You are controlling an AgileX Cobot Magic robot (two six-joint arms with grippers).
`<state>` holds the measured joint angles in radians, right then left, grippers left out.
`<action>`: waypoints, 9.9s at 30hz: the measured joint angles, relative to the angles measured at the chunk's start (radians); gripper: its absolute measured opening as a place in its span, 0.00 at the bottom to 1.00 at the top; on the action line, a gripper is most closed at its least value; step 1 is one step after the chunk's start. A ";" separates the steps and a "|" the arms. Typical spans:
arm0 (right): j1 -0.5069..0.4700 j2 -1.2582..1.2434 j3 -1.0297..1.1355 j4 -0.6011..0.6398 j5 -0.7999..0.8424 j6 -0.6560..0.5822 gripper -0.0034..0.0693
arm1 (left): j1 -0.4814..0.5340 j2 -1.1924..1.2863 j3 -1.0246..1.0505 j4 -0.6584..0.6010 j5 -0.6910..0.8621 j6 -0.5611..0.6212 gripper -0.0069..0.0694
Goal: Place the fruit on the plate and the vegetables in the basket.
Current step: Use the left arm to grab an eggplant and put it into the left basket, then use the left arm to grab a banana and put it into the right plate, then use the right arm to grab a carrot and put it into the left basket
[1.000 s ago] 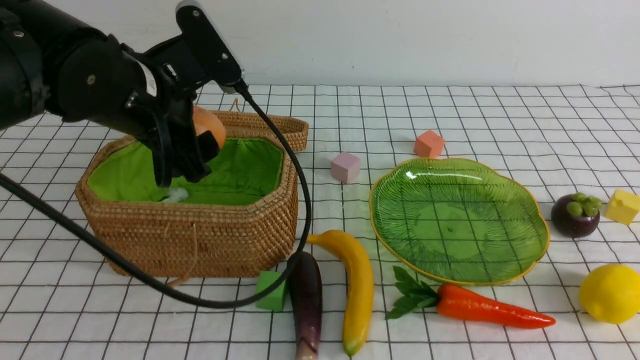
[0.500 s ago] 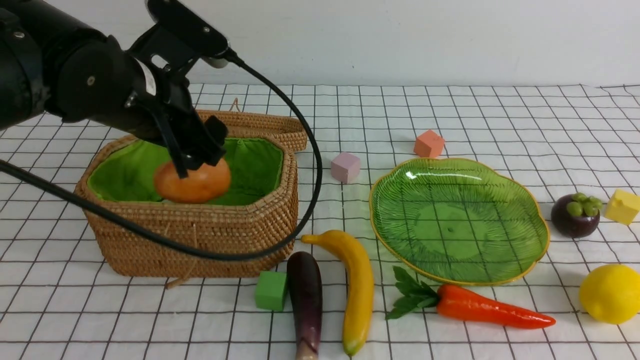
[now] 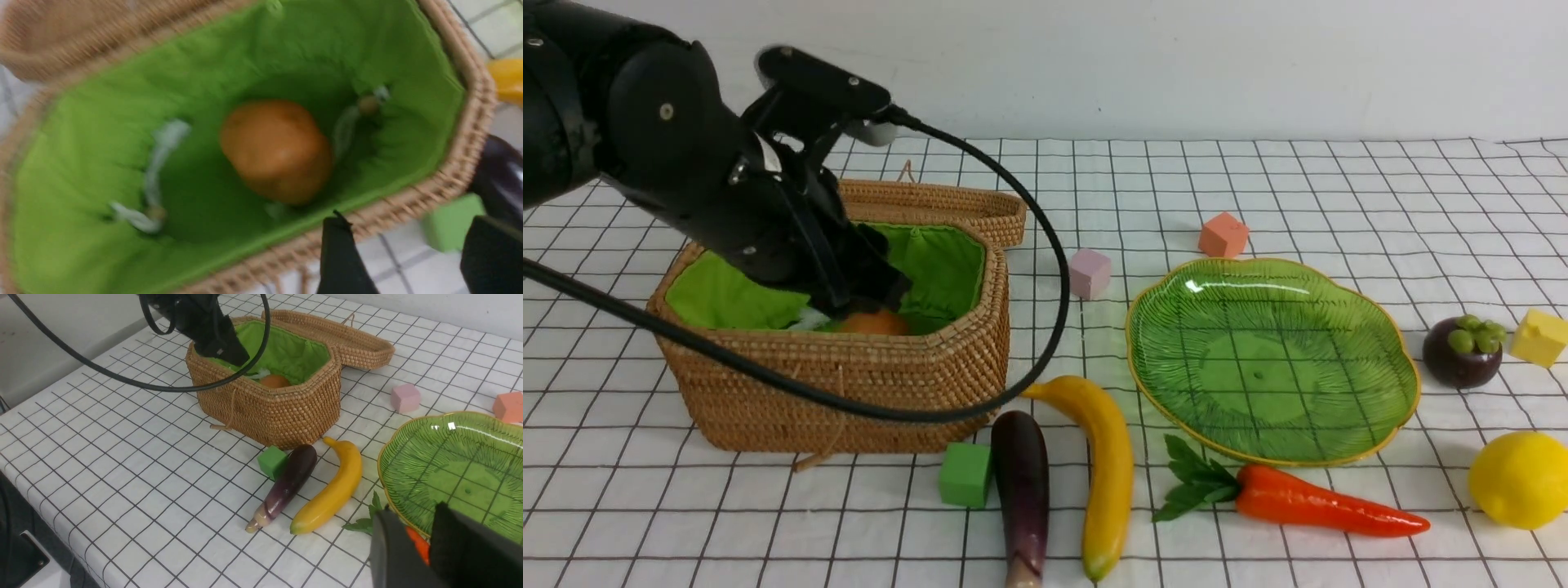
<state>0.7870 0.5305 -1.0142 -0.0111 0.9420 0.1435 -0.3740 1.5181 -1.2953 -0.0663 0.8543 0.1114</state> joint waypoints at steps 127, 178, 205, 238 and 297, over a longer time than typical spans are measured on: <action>0.000 -0.098 0.000 -0.071 0.143 0.109 0.37 | -0.366 -0.033 -0.017 0.097 0.065 -0.325 0.07; 0.000 -0.102 0.000 -0.342 0.278 0.364 0.37 | -0.523 0.564 -0.599 0.271 -0.239 -0.340 0.50; 0.000 0.017 -0.002 -0.286 0.324 0.270 0.37 | -0.523 0.458 -0.849 0.293 0.334 -0.330 0.57; -0.531 0.916 -0.002 0.266 0.027 -0.833 0.45 | -0.523 -0.983 0.477 0.066 -0.067 -0.375 0.07; -0.113 1.377 -0.772 0.655 -0.234 -0.963 0.44 | -0.523 -0.987 0.481 0.599 0.095 -0.828 0.07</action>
<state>0.6744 1.9073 -1.7857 0.6441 0.7082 -0.8194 -0.8975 0.5310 -0.8148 0.5328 0.9489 -0.7166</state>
